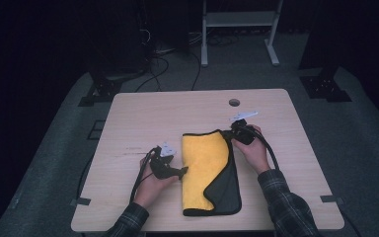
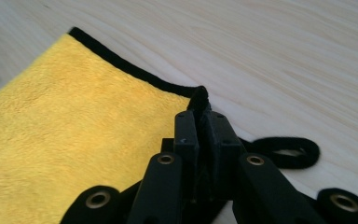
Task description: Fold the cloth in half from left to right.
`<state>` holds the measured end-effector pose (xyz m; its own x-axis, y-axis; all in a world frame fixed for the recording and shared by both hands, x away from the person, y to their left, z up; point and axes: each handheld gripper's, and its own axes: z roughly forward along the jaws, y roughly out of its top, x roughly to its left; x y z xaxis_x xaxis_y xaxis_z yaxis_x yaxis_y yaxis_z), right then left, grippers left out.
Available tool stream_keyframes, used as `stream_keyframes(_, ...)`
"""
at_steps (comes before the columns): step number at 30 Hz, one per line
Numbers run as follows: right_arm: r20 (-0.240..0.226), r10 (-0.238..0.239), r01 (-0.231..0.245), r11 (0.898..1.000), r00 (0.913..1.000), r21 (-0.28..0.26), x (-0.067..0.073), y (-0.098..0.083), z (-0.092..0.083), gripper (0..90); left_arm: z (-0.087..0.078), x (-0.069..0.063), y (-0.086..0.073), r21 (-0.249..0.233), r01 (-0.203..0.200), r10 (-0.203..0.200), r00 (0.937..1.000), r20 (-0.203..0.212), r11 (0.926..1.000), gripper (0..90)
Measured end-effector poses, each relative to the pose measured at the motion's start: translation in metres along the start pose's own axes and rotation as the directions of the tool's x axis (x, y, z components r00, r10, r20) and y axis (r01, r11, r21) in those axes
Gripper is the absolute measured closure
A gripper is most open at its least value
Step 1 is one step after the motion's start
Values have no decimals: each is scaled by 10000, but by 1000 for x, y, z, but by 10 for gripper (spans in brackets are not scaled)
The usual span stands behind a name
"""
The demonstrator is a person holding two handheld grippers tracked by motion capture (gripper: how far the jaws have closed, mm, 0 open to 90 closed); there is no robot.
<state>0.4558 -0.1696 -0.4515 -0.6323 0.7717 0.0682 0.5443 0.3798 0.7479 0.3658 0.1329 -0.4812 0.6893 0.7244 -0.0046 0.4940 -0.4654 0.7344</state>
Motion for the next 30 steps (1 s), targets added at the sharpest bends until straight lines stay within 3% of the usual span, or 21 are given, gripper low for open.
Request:
stream_keyframes(6,333,297,-311,9986,9990,429,-7,-6,6,820,0,0,0,-12,65,-65,10000,-60,10000,117)
stream_keyframes(9,709,299,-343,9975,9970,624,-8,-10,10,775,1,0,-1,-52,124,-125,9999,-82,9999,109)
stream_keyframes(12,877,466,-501,9980,9951,381,-10,-10,8,714,1,1,-1,-73,124,-124,9999,-82,9999,95)
stream_keyframes(16,1395,272,-291,9995,9899,117,-13,-9,-4,684,1,1,-1,-9,121,-121,9999,-119,9999,83)
stream_keyframes(20,1162,301,-298,9995,9928,-43,-14,-11,-14,662,2,1,-1,8,104,-104,9999,-122,9999,77)
stream_keyframes(23,578,413,-407,9991,9975,-114,-10,-14,-23,631,2,1,-1,18,97,-97,9999,-118,10000,76)
stream_keyframes(30,-430,23,-39,9993,9991,-369,17,-28,-46,603,2,1,0,6,114,-113,9998,-131,9999,67)
